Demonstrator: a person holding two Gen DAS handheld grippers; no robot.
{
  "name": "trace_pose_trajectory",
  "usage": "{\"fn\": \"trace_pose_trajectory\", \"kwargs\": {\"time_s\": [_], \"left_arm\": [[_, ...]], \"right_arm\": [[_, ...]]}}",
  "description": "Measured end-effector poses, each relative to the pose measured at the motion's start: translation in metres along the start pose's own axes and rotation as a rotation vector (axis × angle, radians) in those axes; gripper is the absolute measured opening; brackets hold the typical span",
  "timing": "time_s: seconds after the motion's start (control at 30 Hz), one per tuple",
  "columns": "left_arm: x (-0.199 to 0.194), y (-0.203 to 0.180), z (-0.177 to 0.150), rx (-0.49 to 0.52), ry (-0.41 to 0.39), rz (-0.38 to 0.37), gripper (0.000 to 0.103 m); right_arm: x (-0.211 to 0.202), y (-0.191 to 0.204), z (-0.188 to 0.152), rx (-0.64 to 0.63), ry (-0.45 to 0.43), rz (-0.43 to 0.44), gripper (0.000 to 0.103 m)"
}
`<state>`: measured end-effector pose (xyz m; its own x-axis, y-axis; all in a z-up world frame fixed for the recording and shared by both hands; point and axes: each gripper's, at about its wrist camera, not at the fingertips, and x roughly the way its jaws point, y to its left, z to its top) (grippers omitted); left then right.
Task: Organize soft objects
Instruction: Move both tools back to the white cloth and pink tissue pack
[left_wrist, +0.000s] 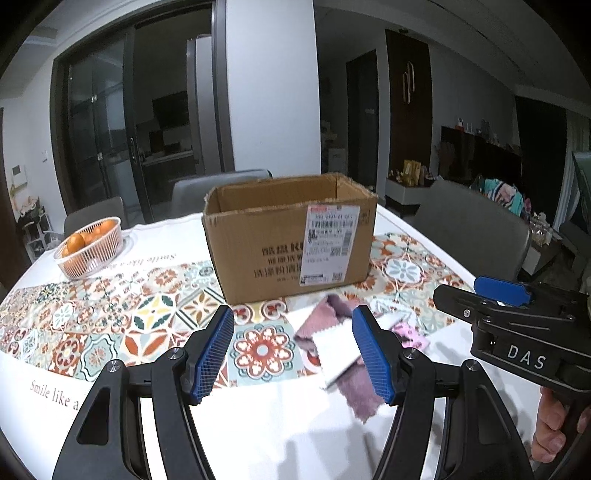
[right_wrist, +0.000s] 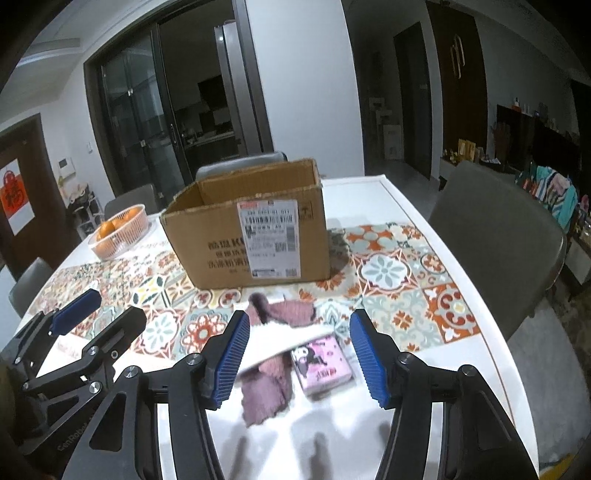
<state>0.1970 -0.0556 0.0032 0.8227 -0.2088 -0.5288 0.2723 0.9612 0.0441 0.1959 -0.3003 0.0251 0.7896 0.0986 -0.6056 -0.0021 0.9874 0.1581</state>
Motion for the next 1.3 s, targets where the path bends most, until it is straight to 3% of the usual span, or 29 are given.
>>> {"fn": "trace_pose_trajectory", "kwargs": {"time_s": [0.73, 1.3], "left_arm": [[0.032, -0.018, -0.042, 0.084, 0.119, -0.012, 0.066], [0.08, -0.027, -0.058, 0.127, 0.235, -0.078, 0.066]], "right_arm": [[0.036, -0.011, -0.04, -0.017, 0.172, -0.011, 0.058], [0.074, -0.019, -0.054, -0.026, 0.266, -0.013, 0.058]]}}
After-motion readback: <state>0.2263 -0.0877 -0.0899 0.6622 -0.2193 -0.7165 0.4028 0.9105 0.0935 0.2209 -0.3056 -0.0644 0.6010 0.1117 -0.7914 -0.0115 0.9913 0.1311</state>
